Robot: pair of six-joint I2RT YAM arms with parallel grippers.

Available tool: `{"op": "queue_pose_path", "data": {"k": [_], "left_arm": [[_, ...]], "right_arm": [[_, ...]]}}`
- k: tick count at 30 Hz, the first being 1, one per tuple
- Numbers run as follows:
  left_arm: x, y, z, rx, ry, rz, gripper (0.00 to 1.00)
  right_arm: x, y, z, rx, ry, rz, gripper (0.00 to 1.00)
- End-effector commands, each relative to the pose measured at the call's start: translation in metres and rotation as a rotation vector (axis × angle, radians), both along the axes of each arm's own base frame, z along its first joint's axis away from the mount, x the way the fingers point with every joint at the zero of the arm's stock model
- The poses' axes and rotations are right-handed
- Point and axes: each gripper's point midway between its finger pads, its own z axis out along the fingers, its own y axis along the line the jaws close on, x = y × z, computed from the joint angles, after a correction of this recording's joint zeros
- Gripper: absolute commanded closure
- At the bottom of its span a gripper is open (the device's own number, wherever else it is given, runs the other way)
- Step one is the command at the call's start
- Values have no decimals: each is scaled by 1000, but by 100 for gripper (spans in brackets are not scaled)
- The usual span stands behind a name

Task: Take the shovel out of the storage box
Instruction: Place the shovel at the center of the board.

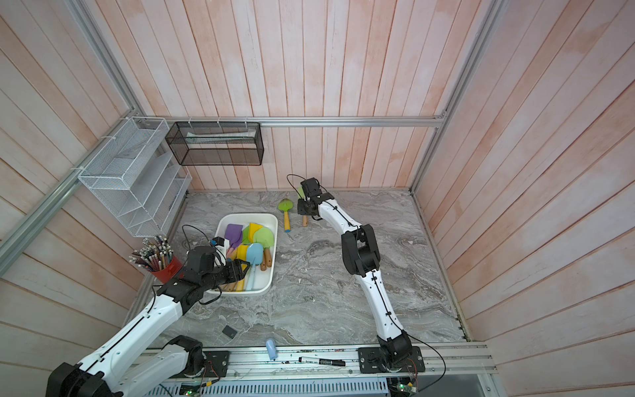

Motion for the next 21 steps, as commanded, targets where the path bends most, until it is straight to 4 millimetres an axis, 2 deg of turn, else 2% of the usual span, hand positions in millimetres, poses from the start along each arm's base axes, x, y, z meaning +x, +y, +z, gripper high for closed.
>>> {"op": "queue_pose_path", "data": {"k": [1, 7, 9, 10, 21], "left_arm": [[-4, -1, -5, -7, 5, -2, 35], [-6, -1, -6, -14, 7, 1, 35], [-8, -1, -6, -17, 6, 2, 35], [-8, -1, -6, -17, 4, 0, 35], [-12, -4, -13, -27, 20, -4, 35]], "right_arm": [[5, -6, -15, -32, 9, -20, 87], [9, -3, -27, -25, 21, -27, 87], [12, -2, -22, -17, 14, -29, 87], [10, -2, -39, -26, 38, -31, 87], [11, -1, -59, -24, 66, -45, 83]]}}
